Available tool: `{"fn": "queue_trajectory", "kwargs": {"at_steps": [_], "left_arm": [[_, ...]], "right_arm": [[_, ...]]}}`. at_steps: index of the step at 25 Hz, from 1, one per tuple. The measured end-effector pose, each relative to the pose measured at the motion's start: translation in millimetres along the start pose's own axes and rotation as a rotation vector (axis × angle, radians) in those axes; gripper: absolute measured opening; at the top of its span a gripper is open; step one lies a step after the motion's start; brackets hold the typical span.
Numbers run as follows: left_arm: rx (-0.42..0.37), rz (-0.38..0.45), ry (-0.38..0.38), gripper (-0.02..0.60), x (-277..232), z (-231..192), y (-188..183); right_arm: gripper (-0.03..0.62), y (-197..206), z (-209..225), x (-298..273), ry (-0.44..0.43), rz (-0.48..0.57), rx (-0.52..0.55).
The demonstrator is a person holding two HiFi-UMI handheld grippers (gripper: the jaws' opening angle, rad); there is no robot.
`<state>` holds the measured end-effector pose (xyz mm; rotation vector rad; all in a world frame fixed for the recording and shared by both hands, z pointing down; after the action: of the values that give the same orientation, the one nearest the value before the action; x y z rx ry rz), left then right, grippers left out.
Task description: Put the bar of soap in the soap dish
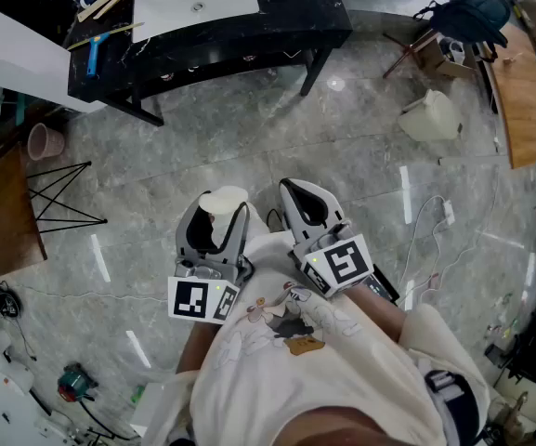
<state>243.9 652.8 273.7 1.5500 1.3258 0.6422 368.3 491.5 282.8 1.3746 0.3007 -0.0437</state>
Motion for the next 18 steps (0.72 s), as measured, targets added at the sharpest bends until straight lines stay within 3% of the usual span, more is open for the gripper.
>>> {"fn": "queue_trajectory", "kwargs": {"at_steps": [11, 15, 18], "left_arm": [[0.063, 0.015, -0.024, 0.261, 30.9, -35.8, 2.4], [0.075, 0.009, 0.011, 0.261, 31.4, -56.9, 2.6], [0.077, -0.003, 0.043, 0.261, 15.3, -68.5, 2.1]], "right_arm": [[0.006, 7.5, -38.0, -23.9, -0.034, -0.050, -0.006], [0.006, 16.5, -46.9, -35.5, -0.043, -0.054, -0.050], [0.006, 20.5, -42.4, -41.1, -0.001, -0.064, -0.055]]}}
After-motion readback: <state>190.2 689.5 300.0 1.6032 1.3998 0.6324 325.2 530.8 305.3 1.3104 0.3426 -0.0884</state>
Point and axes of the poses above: the fingertips, and each gripper's own axes: x backward along the fingers, z to its right, y out of its underside, the point moved 10 cm from there along x, backward along the fingers, and after that the axes turned 6 degrees about x, right-handed, at the moved point
